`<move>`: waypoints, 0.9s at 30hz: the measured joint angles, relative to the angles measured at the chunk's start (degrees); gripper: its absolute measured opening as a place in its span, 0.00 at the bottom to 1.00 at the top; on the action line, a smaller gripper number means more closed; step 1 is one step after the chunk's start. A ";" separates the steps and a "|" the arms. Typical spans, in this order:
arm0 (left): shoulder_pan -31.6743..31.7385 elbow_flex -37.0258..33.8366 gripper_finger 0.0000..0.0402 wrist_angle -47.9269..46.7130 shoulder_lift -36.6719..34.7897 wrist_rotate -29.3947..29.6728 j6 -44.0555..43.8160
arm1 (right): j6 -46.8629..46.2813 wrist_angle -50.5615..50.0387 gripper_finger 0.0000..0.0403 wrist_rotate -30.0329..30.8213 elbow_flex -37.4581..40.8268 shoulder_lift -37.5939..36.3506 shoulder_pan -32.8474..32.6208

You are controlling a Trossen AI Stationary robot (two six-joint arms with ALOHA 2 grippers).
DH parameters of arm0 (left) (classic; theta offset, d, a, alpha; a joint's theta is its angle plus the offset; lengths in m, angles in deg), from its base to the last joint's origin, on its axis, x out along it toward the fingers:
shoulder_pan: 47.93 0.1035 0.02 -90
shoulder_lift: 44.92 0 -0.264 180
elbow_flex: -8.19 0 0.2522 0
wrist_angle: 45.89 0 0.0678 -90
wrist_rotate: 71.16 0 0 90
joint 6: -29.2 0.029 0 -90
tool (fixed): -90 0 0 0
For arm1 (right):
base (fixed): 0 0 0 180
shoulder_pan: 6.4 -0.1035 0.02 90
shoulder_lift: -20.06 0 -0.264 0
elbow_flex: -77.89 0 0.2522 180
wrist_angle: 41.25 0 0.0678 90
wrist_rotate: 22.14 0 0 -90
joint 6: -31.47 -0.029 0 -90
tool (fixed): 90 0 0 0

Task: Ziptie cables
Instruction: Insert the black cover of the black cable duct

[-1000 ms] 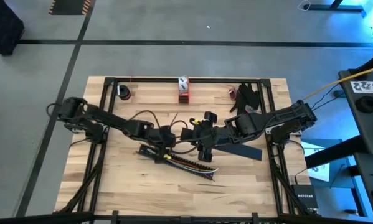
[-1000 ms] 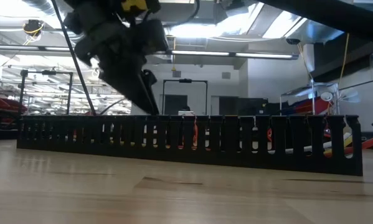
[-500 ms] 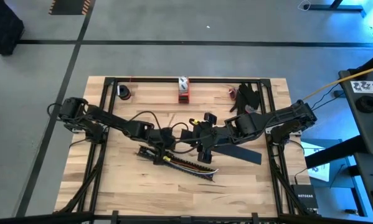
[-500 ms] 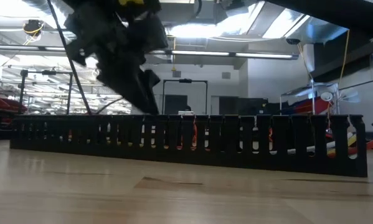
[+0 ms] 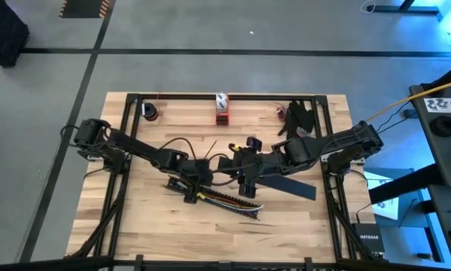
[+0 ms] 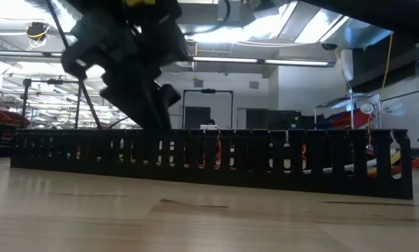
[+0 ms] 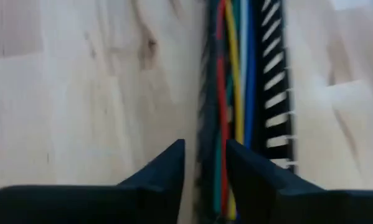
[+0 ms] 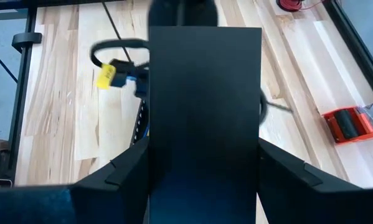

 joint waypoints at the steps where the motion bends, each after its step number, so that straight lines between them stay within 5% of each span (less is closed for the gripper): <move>1: 0.06 0.02 0.24 -0.33 0.46 0.02 -0.04 | -0.02 0.27 0.57 -0.01 0.30 0.00 0.00; 6: -0.02 0.02 0.03 -8.23 0.20 0.28 -0.06 | -1.80 0.62 0.57 -2.45 3.04 0.00 0.00; 16: -0.88 0.13 0.02 -23.77 -3.18 2.15 -5.86 | -6.01 3.07 0.57 -5.54 13.35 0.02 -2.35; 27: 1.10 3.76 0.34 -22.64 -3.50 2.05 -3.69 | -9.20 5.52 0.57 -6.50 18.36 0.11 -3.45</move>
